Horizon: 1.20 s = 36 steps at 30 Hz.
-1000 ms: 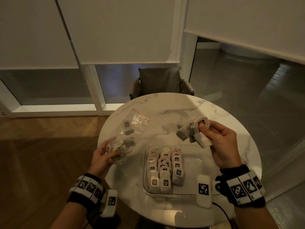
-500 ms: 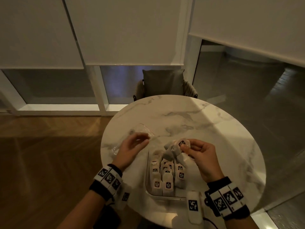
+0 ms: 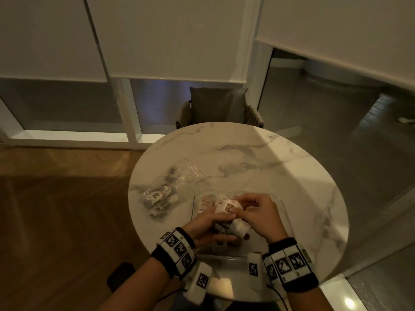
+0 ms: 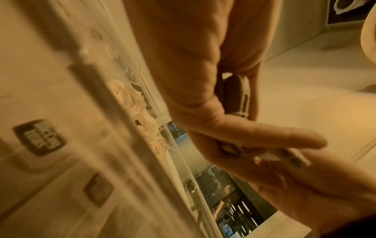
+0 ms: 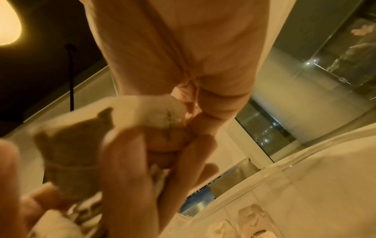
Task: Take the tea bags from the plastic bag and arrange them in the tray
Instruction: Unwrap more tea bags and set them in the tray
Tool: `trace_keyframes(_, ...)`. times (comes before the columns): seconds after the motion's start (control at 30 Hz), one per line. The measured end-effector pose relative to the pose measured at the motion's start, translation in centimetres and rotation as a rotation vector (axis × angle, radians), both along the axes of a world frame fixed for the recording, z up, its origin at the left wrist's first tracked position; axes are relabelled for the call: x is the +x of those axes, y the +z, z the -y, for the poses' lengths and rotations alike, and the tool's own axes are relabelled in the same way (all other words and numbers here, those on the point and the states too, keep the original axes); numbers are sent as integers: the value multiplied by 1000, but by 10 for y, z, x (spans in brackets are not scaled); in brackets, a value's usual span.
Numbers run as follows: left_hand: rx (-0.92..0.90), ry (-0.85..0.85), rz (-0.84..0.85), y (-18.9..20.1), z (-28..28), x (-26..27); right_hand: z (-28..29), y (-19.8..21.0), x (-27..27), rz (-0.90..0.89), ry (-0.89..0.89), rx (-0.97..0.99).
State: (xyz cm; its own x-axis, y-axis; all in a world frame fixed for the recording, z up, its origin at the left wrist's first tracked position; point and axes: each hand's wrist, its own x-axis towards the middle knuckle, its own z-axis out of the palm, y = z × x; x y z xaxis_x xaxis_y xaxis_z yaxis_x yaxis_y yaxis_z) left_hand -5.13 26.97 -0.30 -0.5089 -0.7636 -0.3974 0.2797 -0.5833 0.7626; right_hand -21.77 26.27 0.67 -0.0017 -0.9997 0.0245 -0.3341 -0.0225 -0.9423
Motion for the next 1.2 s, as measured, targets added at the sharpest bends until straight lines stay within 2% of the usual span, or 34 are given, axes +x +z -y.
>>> trace_keyframes(0.1,37,90,-19,-6,-4,3,-2,1,-1,-10,-33,-2)
trace_keyframes(0.23,82,147,-141,-7,-15,11,-8,3,-2,40,30,1)
trace_keyframes(0.37,-36,174,9,-11,-16,14,-11,4,-1,51,91,34)
trace_keyframes(0.5,-114,245,109,-13,-13,19,-17,4,-2,22,110,-25)
trace_keyframes(0.73,-168,353,87,-22,-12,23,-24,4,-1,-59,-9,-72)
trace_keyframes(1.03,-300,371,90,-27,-17,20,-28,-3,3,-89,31,-103)
trace_keyframes(1.2,-297,484,65,-30,-16,17,-24,-8,3,-65,-66,-148)
